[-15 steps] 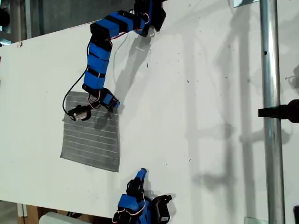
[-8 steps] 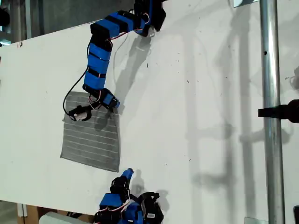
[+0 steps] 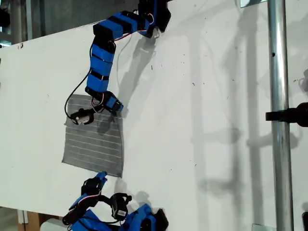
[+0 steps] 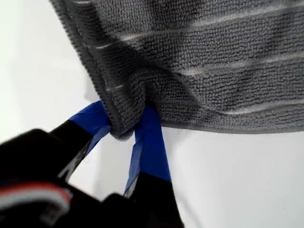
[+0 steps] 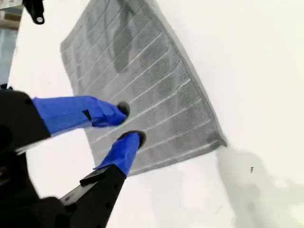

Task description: Grasp corners of a towel and fold twice.

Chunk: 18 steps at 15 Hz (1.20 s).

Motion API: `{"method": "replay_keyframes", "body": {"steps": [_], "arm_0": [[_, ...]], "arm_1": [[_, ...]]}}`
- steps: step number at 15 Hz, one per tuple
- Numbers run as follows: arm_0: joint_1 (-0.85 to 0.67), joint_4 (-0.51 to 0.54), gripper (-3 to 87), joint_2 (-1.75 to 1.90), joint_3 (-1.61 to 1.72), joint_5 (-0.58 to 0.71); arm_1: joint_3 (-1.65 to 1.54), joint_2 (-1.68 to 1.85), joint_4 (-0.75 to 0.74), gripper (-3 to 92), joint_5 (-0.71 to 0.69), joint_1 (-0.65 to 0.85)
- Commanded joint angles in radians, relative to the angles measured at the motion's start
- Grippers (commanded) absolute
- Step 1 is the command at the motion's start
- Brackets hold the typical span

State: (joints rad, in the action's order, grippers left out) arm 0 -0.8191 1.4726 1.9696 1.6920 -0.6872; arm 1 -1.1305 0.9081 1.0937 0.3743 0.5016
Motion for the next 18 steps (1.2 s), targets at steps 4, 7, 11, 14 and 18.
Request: {"method": "replay_keyframes", "body": {"steps": [4,7,11,14,18], "arm_0": [[-0.126,-0.015,31.4,-0.167,-0.132,0.224],[-0.198,-0.239,28.9,-0.173,0.150,0.206],[-0.156,-0.400,29.5,-0.376,0.252,0.109],[-0.158,-0.445,28.1,-0.523,0.210,0.060],[-0.199,-0.433,-2.7,-0.574,0.178,0.084]], "arm_1": [[0.003,0.008,-0.021,-0.3,0.012,-0.018],[-0.002,0.009,-0.025,-0.3,0.014,-0.018],[-0.014,0.018,-0.034,-0.3,0.015,-0.018],[-0.032,0.031,-0.043,-0.3,0.015,-0.018],[-0.037,0.035,-0.048,-0.3,0.015,-0.015]]}}
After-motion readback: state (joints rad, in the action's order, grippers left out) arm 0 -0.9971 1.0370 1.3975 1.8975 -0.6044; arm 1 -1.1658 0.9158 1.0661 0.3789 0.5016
